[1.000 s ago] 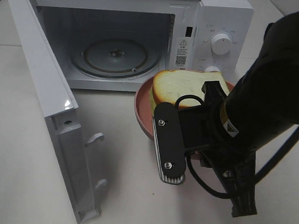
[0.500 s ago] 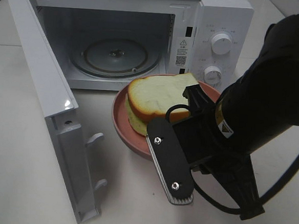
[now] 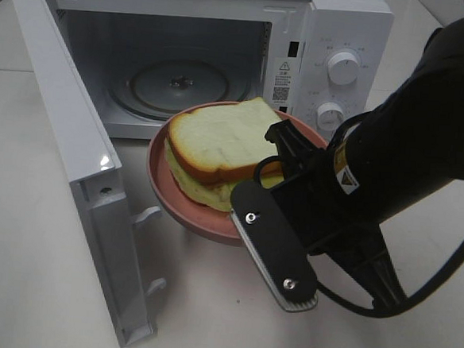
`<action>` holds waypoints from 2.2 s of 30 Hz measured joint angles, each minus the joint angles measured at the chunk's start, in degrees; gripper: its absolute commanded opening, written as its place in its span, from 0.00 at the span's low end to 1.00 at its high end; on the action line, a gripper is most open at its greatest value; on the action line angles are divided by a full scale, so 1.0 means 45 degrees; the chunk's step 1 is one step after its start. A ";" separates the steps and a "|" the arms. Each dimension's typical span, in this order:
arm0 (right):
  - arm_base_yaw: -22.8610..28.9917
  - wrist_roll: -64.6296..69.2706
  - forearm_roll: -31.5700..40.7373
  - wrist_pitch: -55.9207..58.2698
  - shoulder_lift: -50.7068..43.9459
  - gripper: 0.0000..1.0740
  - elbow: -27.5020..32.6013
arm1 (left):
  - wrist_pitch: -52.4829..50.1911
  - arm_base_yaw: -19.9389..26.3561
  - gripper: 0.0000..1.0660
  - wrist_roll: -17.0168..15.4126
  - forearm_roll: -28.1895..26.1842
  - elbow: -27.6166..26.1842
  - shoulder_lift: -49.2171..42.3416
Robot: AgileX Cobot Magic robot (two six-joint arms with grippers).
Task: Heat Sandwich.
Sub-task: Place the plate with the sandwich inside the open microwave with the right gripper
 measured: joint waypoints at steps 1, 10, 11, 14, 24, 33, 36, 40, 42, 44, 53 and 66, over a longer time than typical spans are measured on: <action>-0.0306 -0.0840 0.0166 -0.0013 0.0000 0.00 0.0000 | 0.0000 0.0000 0.94 0.0000 0.0000 0.0000 0.0000; -0.1528 -0.3845 0.0458 -0.0917 0.0000 0.00 0.0013 | 0.0000 0.0000 0.94 0.0000 0.0000 0.0000 0.0000; -0.1642 -0.4011 0.0458 -0.0968 0.0000 0.00 0.0013 | 0.0000 0.0000 0.94 0.0000 0.0000 0.0000 0.0000; -0.1923 -0.4418 0.0458 -0.0980 0.0000 0.00 0.0013 | 0.0000 0.0000 0.94 0.0000 0.0000 0.0000 0.0000; -0.2215 -0.4966 0.1070 -0.1222 0.0649 0.00 0.0013 | 0.0000 0.0000 0.94 0.0000 0.0000 0.0000 0.0000; -0.2215 -0.4978 0.1502 -0.1592 0.1451 0.00 -0.0929 | 0.0000 0.0000 0.94 0.0000 0.0000 0.0000 0.0000; -0.2215 -0.4978 0.1502 -0.1592 0.1668 0.00 -0.1133 | 0.0000 0.0000 0.94 0.0000 0.0000 0.0000 0.0000; -0.2215 -0.4978 0.1528 -0.1579 0.2152 0.00 -0.1553 | 0.0000 0.0000 0.94 0.0000 0.0000 0.0000 0.0000; -0.2215 -0.4966 0.1528 -0.1566 0.2470 0.00 -0.1948 | 0.0000 0.0000 0.94 0.0000 0.0000 0.0000 0.0000; -0.2215 -0.4966 0.1541 -0.1553 0.2597 0.00 -0.2101 | 0.0000 0.0000 0.94 0.0000 0.0000 0.0000 0.0000; -0.2215 -0.4864 0.1553 -0.1095 0.3654 0.00 -0.3450 | 0.0000 0.0000 0.94 0.0000 0.0000 0.0000 0.0000; -0.2215 -0.4533 0.1566 -0.0255 0.5258 0.00 -0.5233 | 0.0000 0.0000 0.94 0.0000 0.0000 0.0000 0.0000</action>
